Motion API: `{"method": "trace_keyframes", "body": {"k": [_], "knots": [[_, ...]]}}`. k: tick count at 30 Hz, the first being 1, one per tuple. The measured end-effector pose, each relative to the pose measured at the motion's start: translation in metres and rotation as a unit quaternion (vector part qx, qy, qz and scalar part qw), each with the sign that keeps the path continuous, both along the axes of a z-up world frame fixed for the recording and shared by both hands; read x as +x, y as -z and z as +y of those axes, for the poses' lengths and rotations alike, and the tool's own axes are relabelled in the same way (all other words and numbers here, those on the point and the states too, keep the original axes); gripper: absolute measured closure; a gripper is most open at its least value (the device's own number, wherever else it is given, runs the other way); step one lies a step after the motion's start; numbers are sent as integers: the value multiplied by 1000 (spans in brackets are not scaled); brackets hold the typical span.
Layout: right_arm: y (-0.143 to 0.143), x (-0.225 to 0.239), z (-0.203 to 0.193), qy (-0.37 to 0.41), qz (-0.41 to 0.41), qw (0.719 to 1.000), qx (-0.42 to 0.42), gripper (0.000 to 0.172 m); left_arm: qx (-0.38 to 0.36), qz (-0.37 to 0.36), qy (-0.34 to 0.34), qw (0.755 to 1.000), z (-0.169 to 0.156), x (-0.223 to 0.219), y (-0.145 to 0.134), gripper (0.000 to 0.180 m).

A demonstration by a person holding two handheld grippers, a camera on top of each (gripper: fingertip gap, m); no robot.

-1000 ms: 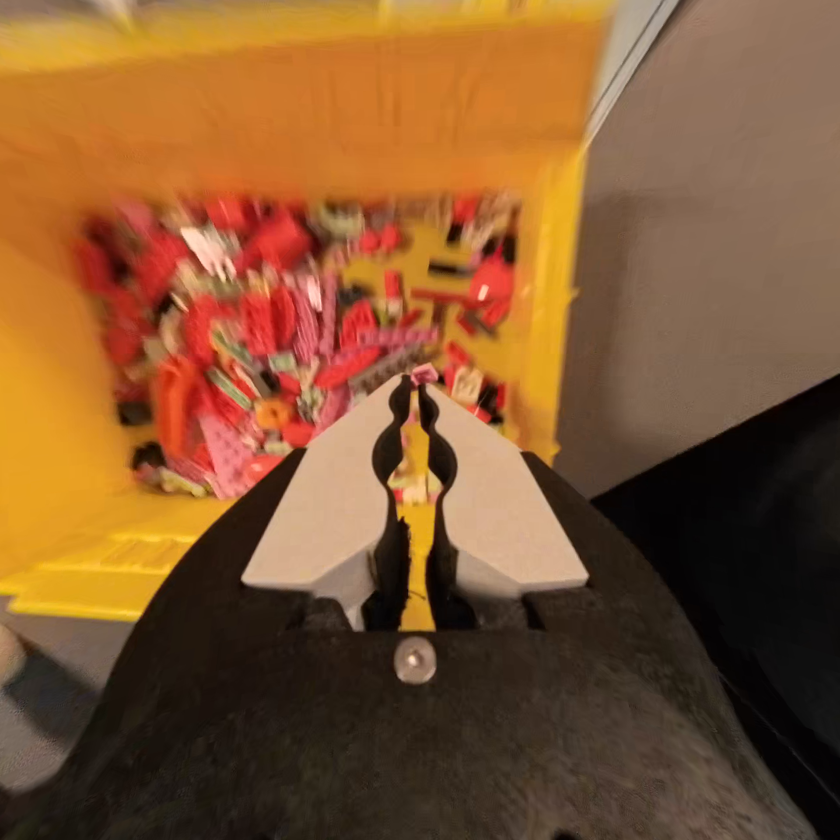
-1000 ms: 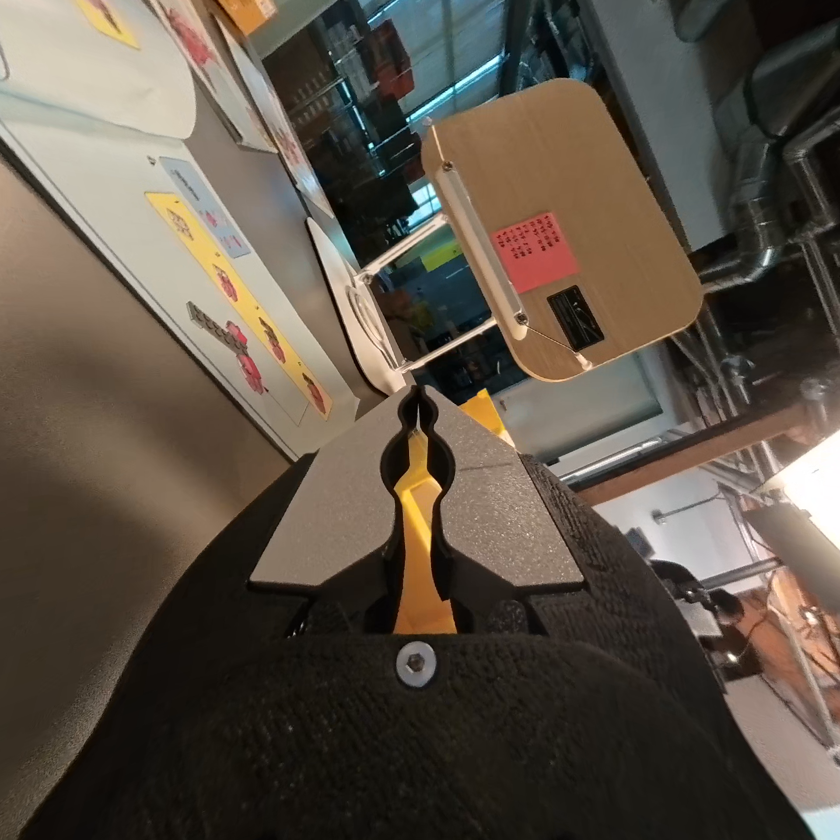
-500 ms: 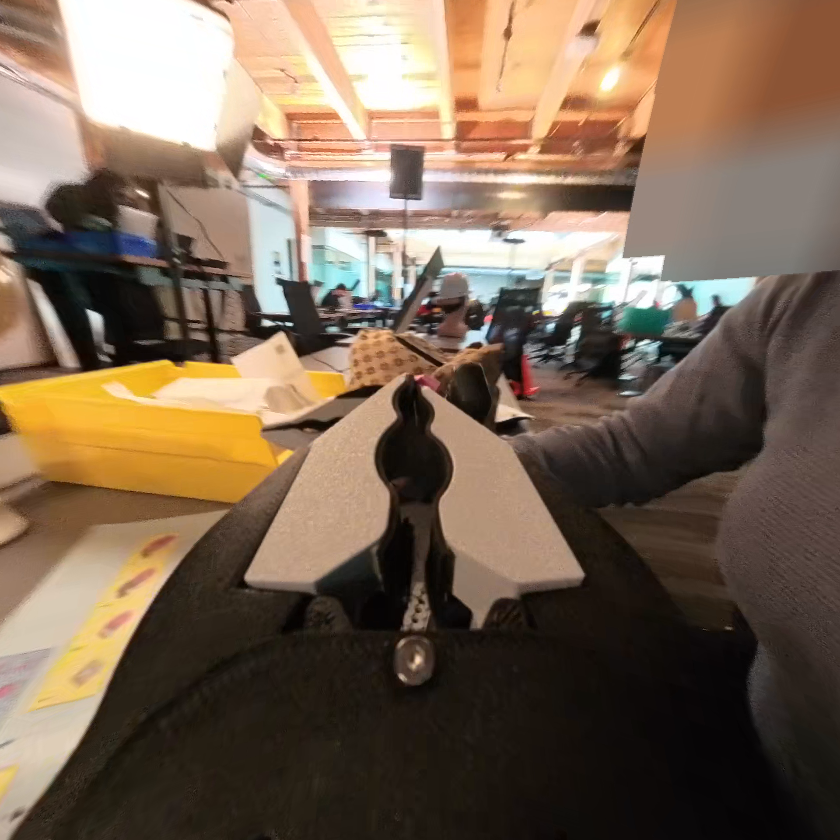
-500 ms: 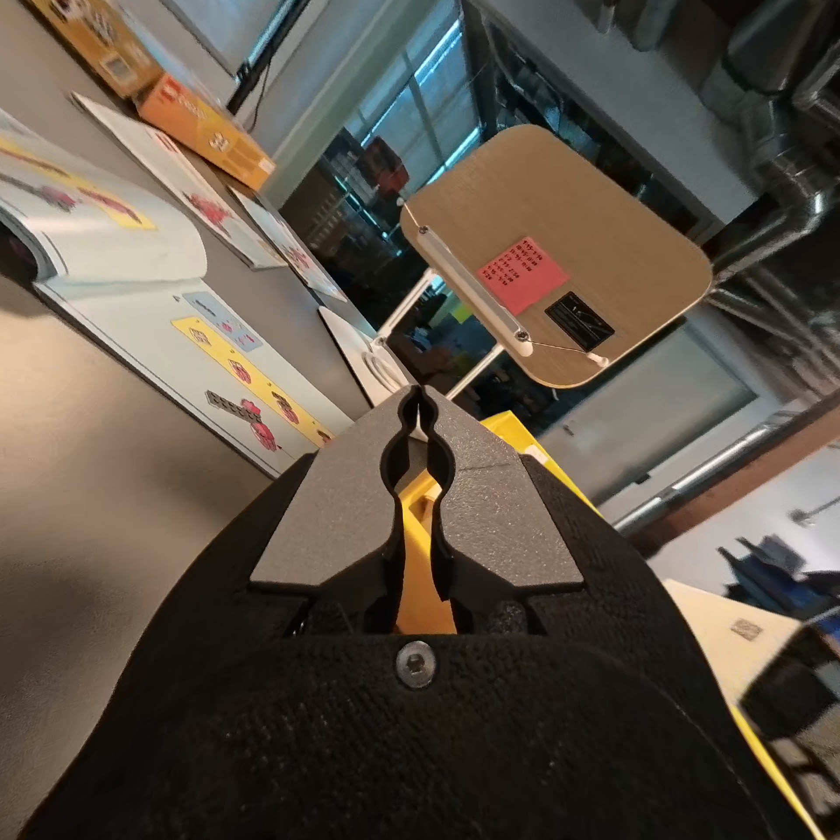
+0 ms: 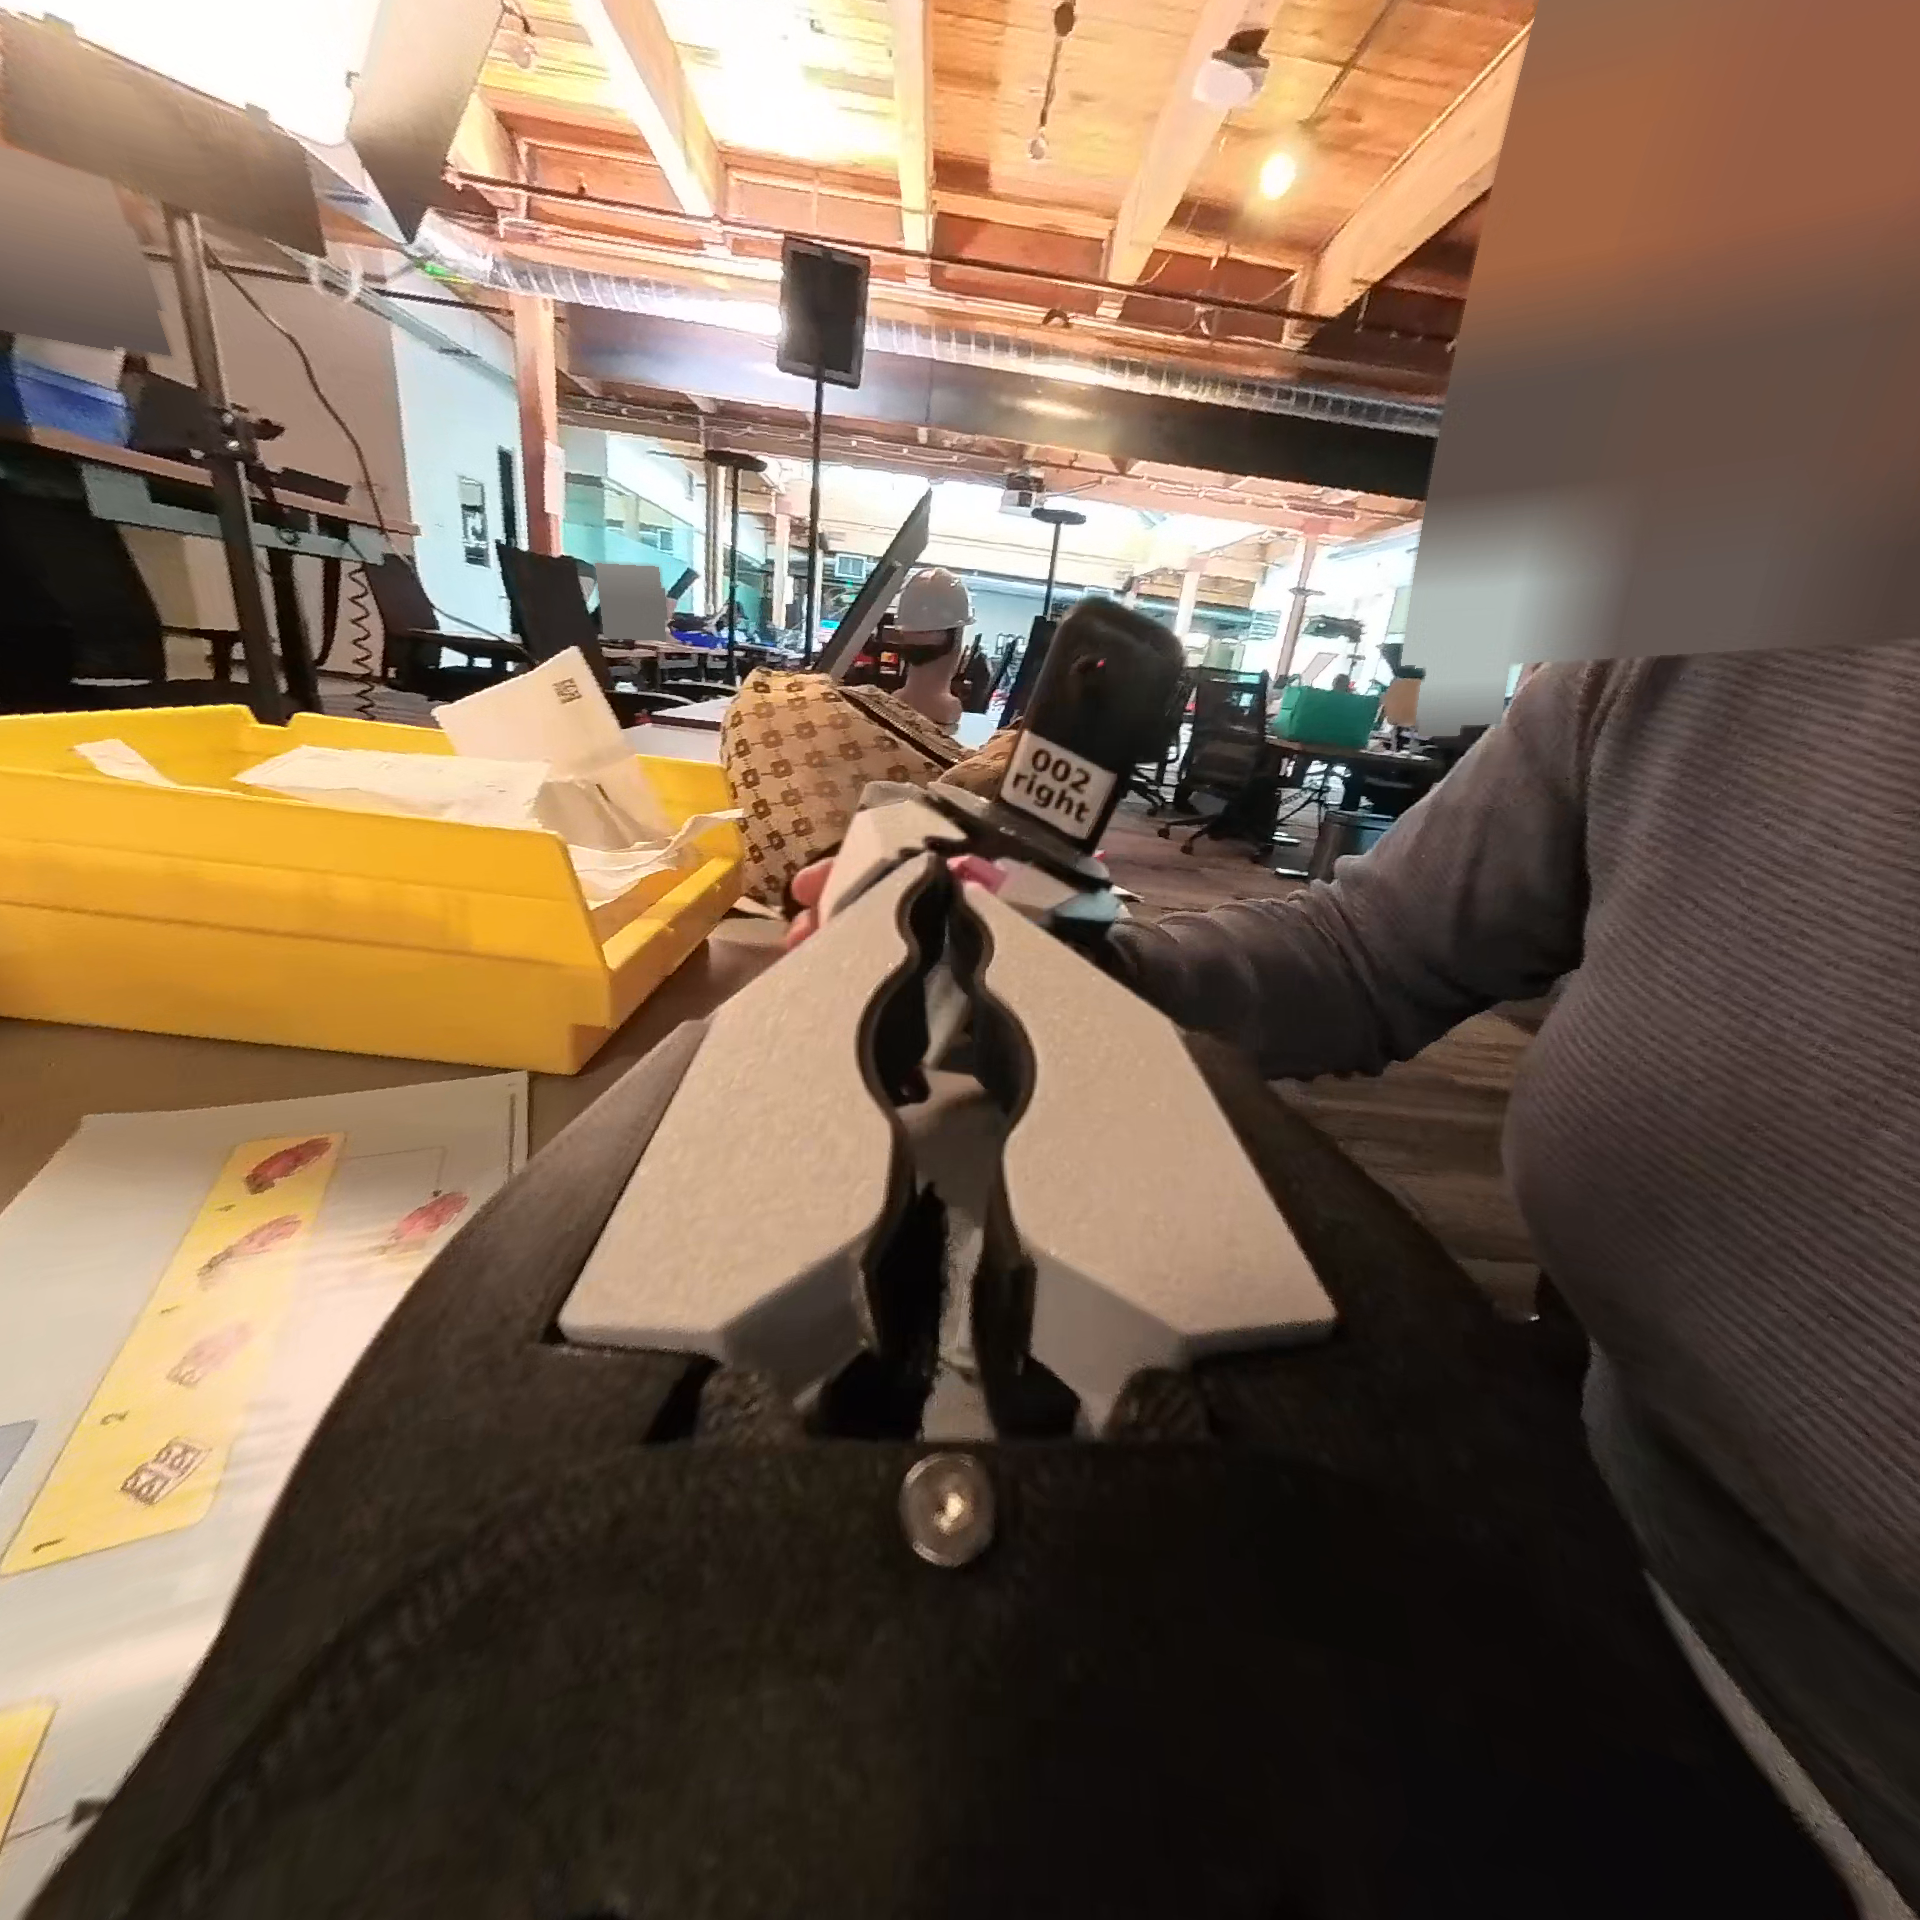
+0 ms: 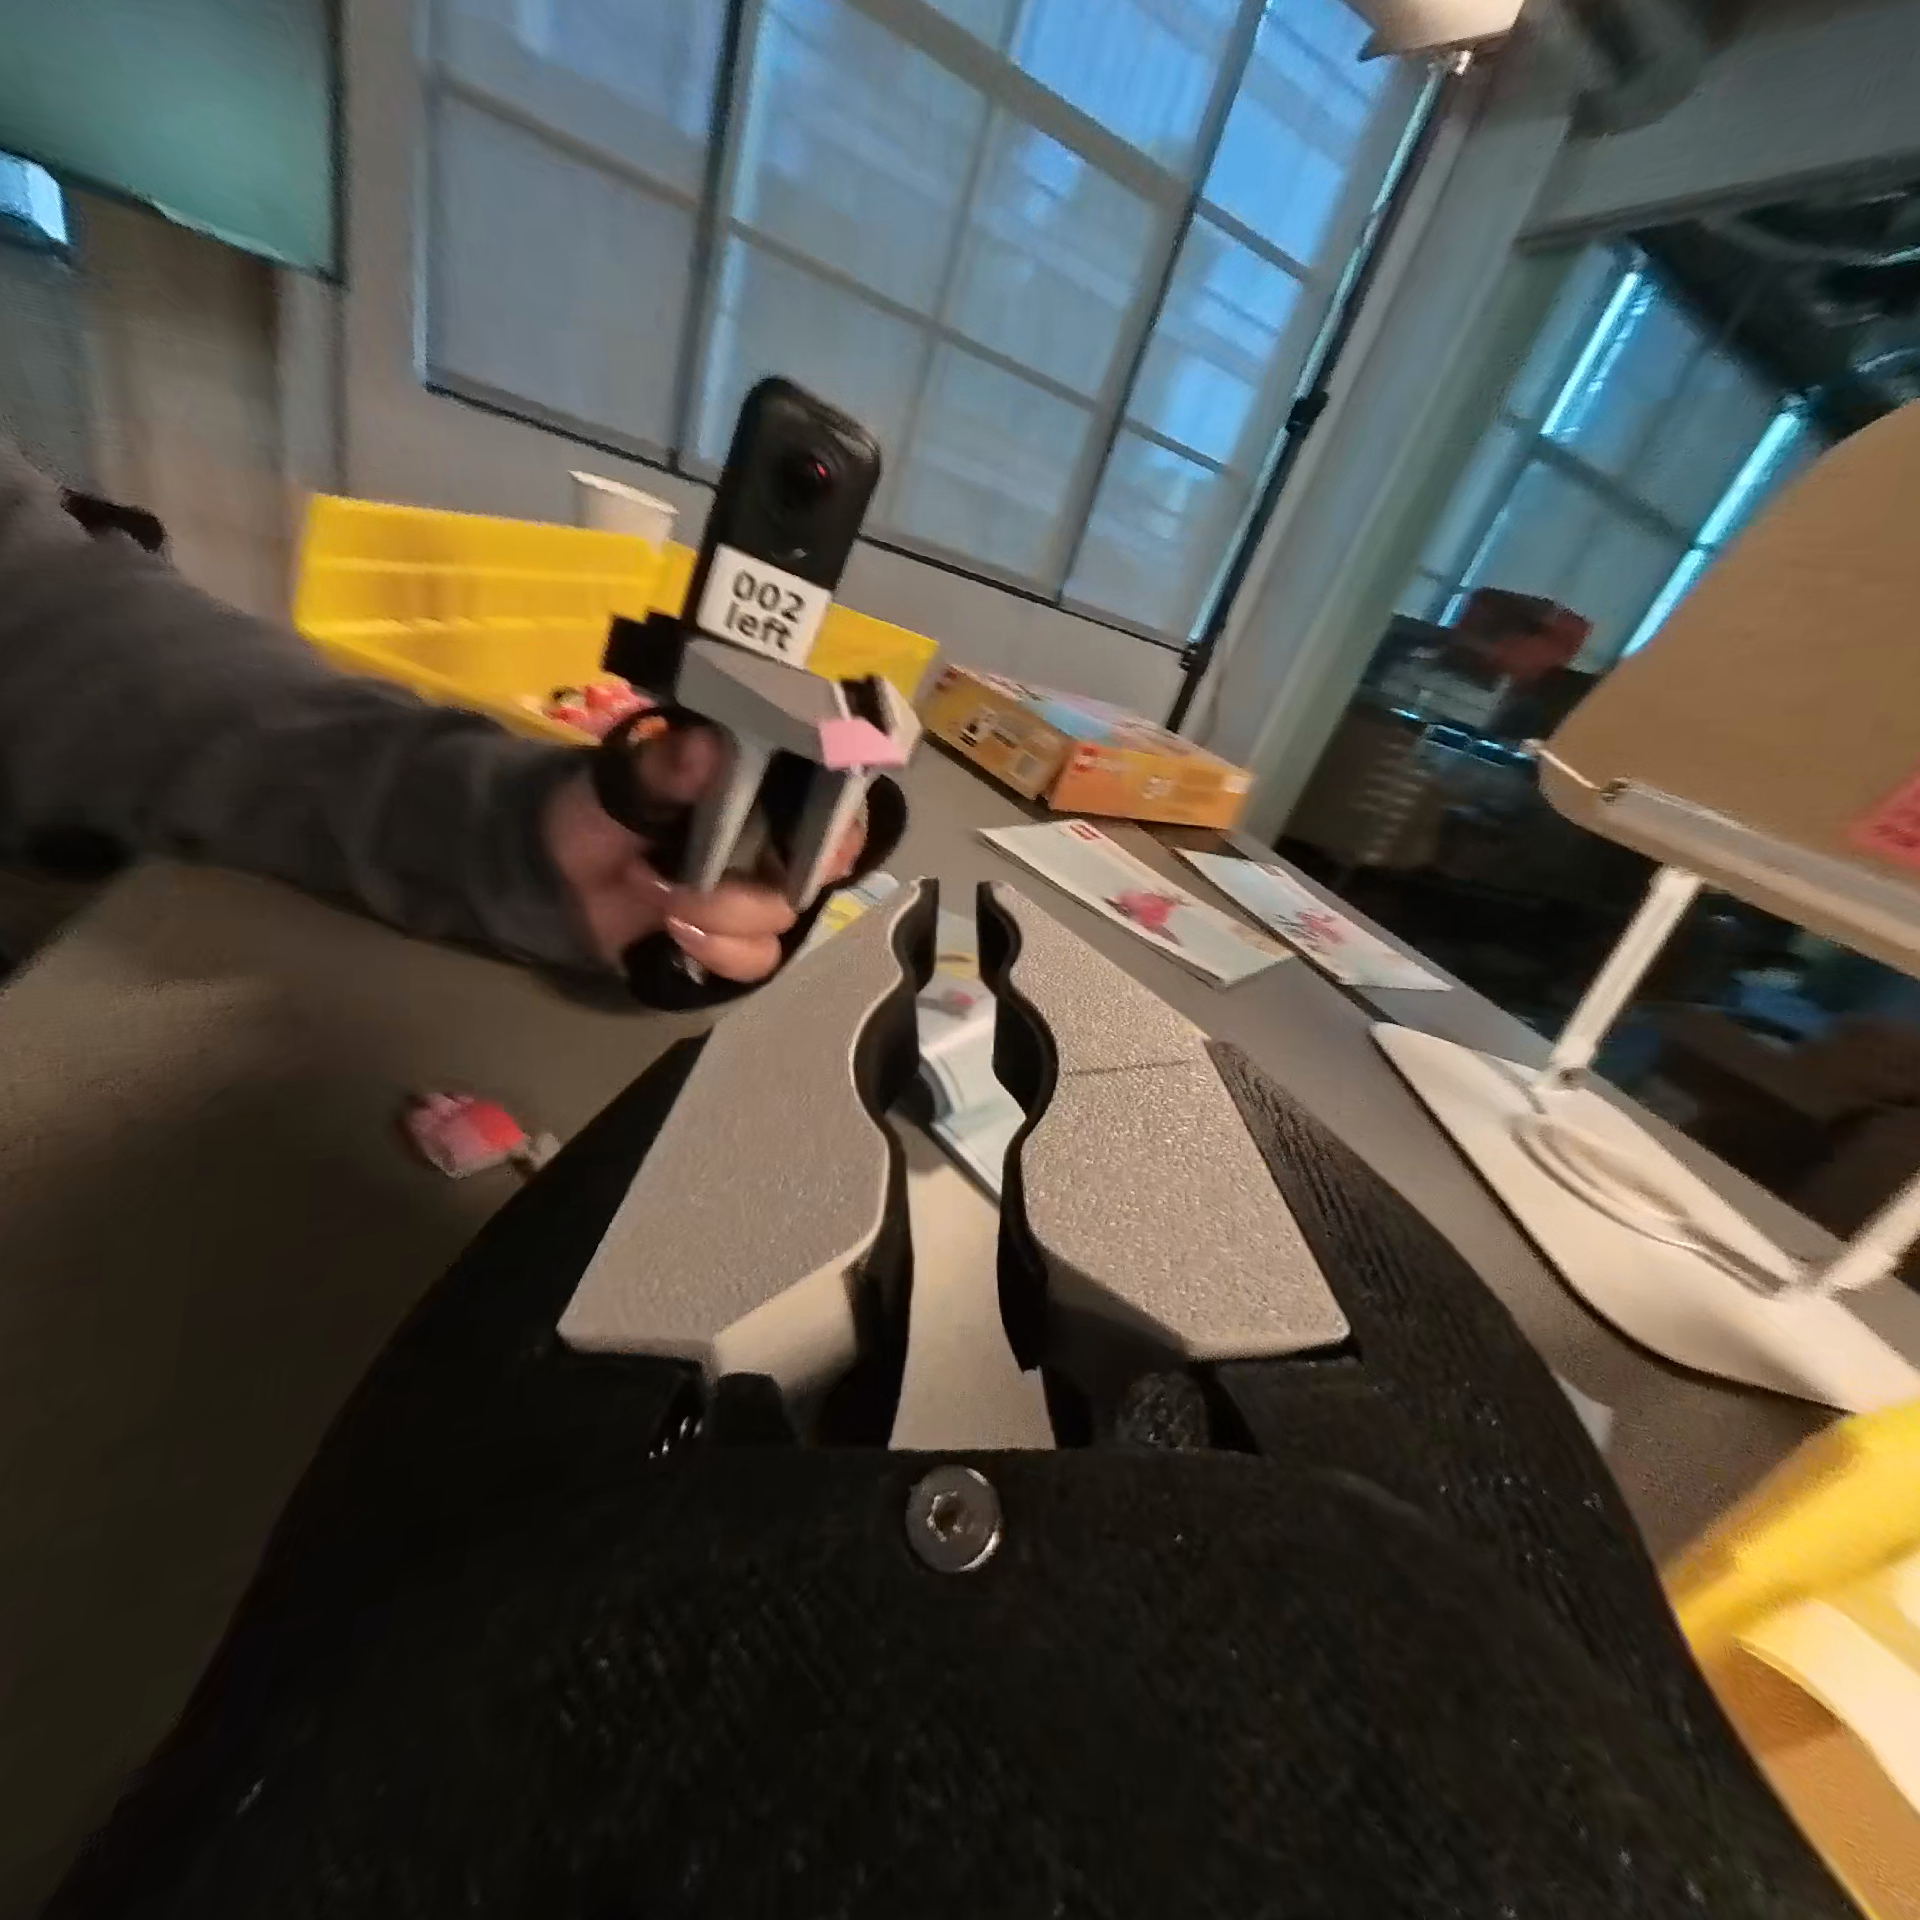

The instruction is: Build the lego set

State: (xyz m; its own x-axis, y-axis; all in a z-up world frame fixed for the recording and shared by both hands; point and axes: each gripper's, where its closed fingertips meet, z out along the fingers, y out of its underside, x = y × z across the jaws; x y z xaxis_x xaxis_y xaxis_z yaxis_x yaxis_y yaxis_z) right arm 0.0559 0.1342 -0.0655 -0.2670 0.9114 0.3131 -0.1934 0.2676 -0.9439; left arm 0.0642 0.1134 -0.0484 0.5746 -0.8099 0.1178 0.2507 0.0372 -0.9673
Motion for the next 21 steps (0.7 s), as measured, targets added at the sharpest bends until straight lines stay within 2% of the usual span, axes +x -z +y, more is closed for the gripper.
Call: {"method": "trace_keyframes", "body": {"k": [3,7,21], "knots": [[-9,3,-9,-29,6,999,-37,155,-12,2,-7,1000,2,-1,3,180],[-11,3,-13,-25,7,999,-30,150,-22,11,-11,1000,4,-1,6,180],[1,-1,-16,-3,-13,1000,26,161,-56,41,-22,997,11,3,22,180]]}}
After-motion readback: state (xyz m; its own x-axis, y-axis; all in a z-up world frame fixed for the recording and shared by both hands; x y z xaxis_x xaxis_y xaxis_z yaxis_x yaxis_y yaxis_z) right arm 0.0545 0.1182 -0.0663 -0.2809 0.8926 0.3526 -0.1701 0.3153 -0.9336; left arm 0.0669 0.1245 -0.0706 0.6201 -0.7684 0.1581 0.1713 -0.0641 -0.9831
